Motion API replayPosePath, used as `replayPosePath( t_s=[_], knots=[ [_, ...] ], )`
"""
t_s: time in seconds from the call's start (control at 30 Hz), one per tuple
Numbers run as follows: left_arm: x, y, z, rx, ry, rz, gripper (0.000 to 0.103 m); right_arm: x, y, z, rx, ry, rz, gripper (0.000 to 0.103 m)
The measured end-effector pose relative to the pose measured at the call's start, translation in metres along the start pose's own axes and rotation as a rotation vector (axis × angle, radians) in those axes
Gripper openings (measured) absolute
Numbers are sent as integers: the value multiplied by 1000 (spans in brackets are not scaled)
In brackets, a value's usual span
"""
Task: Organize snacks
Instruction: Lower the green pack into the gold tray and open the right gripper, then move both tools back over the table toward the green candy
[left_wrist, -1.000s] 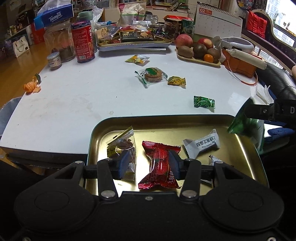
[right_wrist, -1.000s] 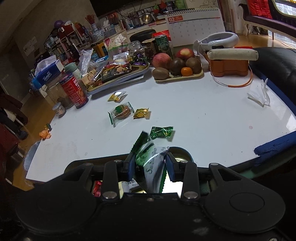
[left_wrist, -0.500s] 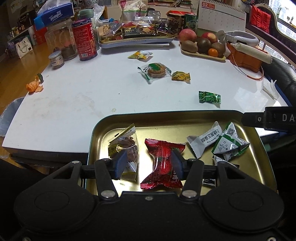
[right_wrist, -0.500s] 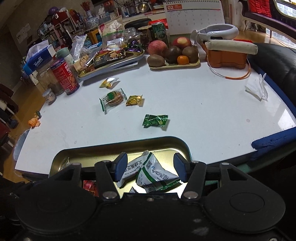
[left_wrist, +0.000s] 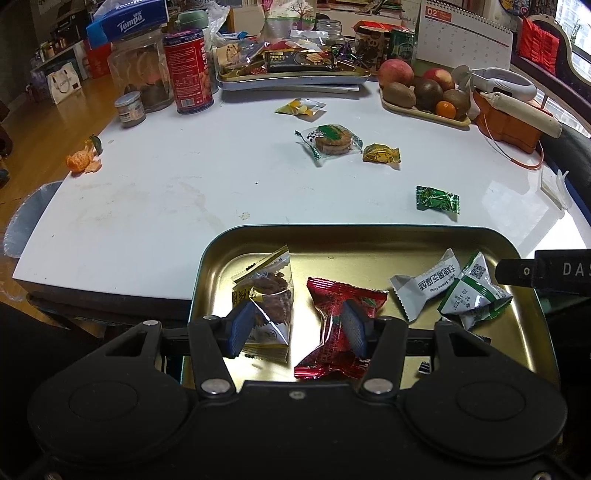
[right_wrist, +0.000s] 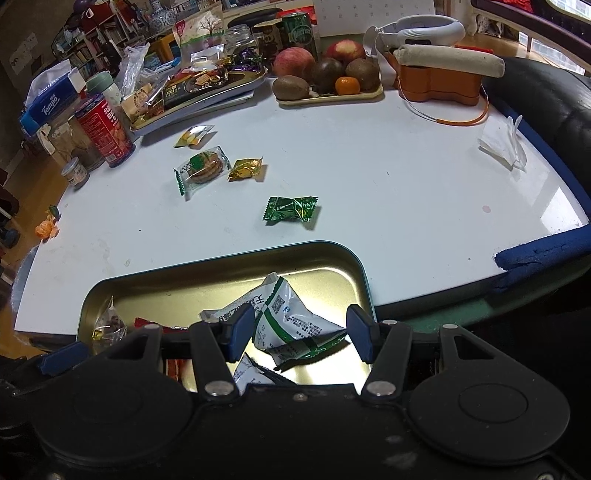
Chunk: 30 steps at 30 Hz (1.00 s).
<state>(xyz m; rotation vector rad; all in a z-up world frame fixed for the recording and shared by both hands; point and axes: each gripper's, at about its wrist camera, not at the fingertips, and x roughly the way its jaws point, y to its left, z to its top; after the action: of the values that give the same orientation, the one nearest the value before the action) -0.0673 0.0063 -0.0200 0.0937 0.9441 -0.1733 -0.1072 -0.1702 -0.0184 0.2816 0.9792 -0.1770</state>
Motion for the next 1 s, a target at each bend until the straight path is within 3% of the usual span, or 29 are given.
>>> replayPosePath(
  t_s=[0.23, 0.53, 0.8, 1.0],
  knots=[
    [-7, -4, 2, 11, -59, 113, 60, 7, -2, 1, 6, 65, -21, 58],
    [-14, -5, 35, 17, -50, 113, 60, 12, 7, 10, -11, 128, -31, 60],
    [-2, -9, 98, 44, -58, 74, 60, 18, 5, 56, 42, 128, -79, 60],
    [22, -9, 152, 20, -71, 85, 60, 35, 9, 113, 28, 142, -80, 60]
  ],
)
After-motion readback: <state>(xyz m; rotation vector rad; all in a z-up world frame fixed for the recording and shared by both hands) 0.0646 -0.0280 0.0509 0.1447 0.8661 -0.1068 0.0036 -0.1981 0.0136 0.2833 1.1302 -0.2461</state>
